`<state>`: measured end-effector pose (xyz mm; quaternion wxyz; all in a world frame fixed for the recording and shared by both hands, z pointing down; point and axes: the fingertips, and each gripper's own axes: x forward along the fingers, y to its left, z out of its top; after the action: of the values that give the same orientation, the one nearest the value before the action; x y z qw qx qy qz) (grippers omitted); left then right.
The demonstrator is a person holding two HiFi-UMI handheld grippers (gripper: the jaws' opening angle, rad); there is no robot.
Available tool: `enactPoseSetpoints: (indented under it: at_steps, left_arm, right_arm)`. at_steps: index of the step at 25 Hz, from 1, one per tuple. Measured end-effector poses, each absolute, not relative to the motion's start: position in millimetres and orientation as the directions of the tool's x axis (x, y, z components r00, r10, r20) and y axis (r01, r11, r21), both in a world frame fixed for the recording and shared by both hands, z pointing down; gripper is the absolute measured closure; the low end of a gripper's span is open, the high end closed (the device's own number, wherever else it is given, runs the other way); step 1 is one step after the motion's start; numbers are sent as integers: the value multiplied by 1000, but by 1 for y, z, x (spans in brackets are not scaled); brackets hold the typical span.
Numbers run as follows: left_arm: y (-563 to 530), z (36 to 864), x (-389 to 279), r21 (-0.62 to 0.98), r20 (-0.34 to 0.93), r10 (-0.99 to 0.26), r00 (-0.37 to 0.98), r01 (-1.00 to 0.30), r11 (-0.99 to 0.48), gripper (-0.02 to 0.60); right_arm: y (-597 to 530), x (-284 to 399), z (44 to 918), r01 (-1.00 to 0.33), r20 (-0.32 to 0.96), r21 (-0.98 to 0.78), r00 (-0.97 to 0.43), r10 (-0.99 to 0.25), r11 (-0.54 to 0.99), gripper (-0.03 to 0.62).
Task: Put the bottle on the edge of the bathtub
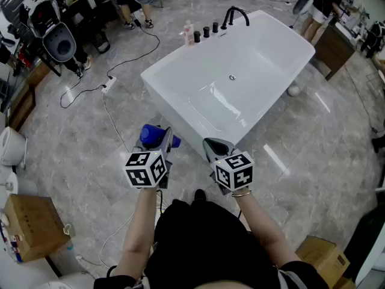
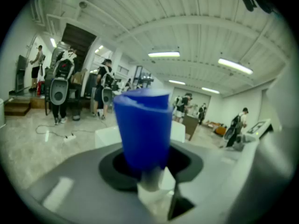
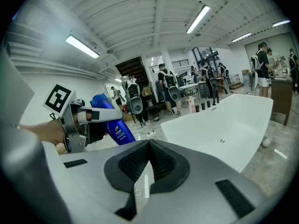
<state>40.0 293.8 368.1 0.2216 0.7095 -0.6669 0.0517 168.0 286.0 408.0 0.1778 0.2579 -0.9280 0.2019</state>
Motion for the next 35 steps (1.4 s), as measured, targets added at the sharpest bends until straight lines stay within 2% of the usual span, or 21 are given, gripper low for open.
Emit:
enactPoseSetpoints:
  at_steps: [18, 26, 35]
  left_arm:
    - [287, 370, 29, 229, 372, -926, 60, -973, 29, 431]
    - [269, 381, 14, 218, 398, -916, 52, -975, 40, 431]
    - [215, 394, -18, 226, 413, -908, 70, -974, 27, 431]
  right_arm:
    - [267, 166, 407, -542, 401, -275, -815, -418, 794, 591]
    - [251, 160, 420, -549, 423, -297, -809, -408, 781, 591]
    - [206, 125, 428, -561, 440, -302, -799, -410, 771, 591]
